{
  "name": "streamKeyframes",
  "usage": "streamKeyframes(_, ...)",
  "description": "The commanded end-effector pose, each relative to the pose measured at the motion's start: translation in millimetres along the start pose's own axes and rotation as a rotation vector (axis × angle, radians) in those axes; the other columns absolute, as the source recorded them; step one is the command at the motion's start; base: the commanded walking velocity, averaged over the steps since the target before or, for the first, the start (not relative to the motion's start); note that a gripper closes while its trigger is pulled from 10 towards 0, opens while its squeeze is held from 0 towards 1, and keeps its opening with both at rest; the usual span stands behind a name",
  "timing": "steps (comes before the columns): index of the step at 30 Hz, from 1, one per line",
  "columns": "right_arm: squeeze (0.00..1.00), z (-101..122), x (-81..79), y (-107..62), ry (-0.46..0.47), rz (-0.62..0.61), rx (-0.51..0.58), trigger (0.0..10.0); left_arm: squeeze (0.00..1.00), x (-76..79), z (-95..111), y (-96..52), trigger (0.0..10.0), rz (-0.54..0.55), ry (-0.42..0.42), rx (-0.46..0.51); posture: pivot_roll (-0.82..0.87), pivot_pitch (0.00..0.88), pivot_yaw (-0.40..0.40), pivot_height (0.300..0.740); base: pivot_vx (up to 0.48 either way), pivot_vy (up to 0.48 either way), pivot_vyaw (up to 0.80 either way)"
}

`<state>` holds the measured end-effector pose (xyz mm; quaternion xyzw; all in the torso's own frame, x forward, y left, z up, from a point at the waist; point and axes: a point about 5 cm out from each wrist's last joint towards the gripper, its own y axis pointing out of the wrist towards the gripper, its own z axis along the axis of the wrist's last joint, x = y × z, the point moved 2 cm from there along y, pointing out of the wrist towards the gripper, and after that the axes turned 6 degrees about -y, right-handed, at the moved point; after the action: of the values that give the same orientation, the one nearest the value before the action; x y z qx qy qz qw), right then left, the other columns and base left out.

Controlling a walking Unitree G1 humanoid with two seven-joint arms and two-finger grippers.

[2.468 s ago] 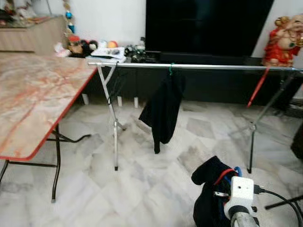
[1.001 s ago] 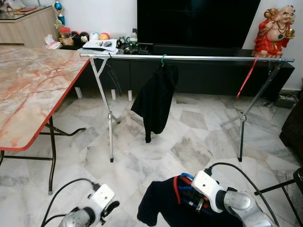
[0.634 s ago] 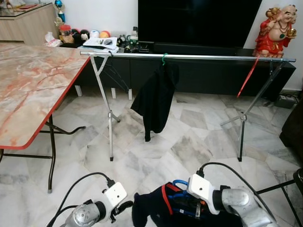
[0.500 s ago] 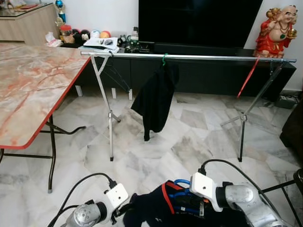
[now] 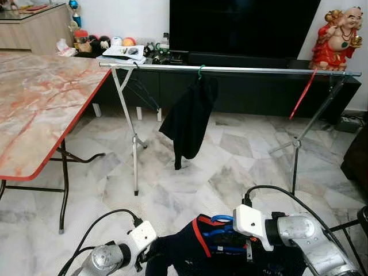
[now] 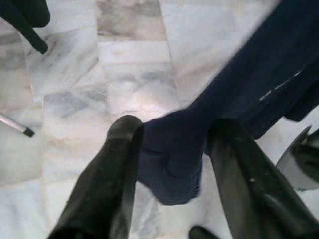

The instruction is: Hang hanger

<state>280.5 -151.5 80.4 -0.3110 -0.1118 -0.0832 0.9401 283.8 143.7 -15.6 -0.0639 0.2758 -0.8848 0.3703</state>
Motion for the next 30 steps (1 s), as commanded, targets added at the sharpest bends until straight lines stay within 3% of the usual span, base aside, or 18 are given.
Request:
streamKeyframes(1, 0.00, 8, 4.1, -8.8, -0.017, -0.017, 0.026, 10.0, 1.00, -1.1, 0, 0.0, 10.0, -0.009, -0.050, 0.001, 0.10, 0.012, -0.042, 0.740, 0.000, 0.000, 0.00)
streamKeyframes(4, 0.00, 12, 3.5, -10.1, -0.019, -0.004, 0.047, 10.0, 1.00, -0.6, 2, 0.6, 10.0, -0.023, -0.033, 0.001, 0.10, 0.010, -0.042, 0.740, 0.000, 0.000, 0.00)
streamKeyframes(5, 0.00, 14, 4.1, -10.6, -0.022, -0.003, 0.055, 10.0, 0.09, 1.2, 3, 1.4, 10.0, -0.048, -0.022, 0.003, 0.10, 0.008, -0.041, 0.740, 0.000, 0.000, 0.00)
streamKeyframes(6, 0.00, 15, 4.9, -10.7, -0.025, -0.005, 0.057, 10.0, 0.00, 3.0, 4, 2.2, 10.0, -0.070, -0.012, 0.004, 0.10, 0.005, -0.040, 0.740, 0.000, 0.000, 0.00)
streamKeyframes(14, 0.00, 20, 7.1, -13.7, -0.044, 0.005, 0.062, 10.0, 0.00, 8.1, 8, 3.7, 10.0, -0.152, -0.006, -0.004, 0.10, 0.000, -0.040, 0.740, 0.000, 0.000, 0.00)
streamKeyframes(26, 0.00, 26, 12.9, -19.7, -0.056, -0.012, 0.081, 10.0, 0.00, 10.3, 6, 4.9, 10.0, -0.176, -0.046, -0.021, 0.09, 0.000, -0.039, 0.740, 0.000, 0.000, 0.00)
streamKeyframes(27, 0.00, 26, 13.6, -20.3, -0.056, -0.014, 0.081, 10.0, 0.00, 9.9, 6, 5.0, 4.3, -0.175, -0.046, -0.022, 0.09, 0.000, -0.039, 0.740, 0.000, 0.000, 0.00)
streamKeyframes(28, 0.00, 26, 13.6, -20.3, -0.056, -0.014, 0.081, 10.0, 0.00, 9.9, 6, 5.0, 4.3, -0.175, -0.046, -0.022, 0.09, 0.000, -0.039, 0.740, 0.000, 0.000, 0.00)
streamKeyframes(29, 0.00, 27, 14.9, -21.5, -0.055, -0.020, 0.084, 10.0, 0.00, 10.0, 6, 5.1, 0.0, -0.180, -0.048, -0.021, 0.09, 0.000, -0.039, 0.740, 0.000, 0.000, 0.00)
streamKeyframes(30, 0.00, 28, 15.6, -22.1, -0.054, -0.022, 0.087, 10.0, 0.00, 10.3, 7, 5.3, 0.0, -0.183, -0.050, -0.021, 0.09, 0.000, -0.041, 0.740, 0.000, 0.000, 0.00)
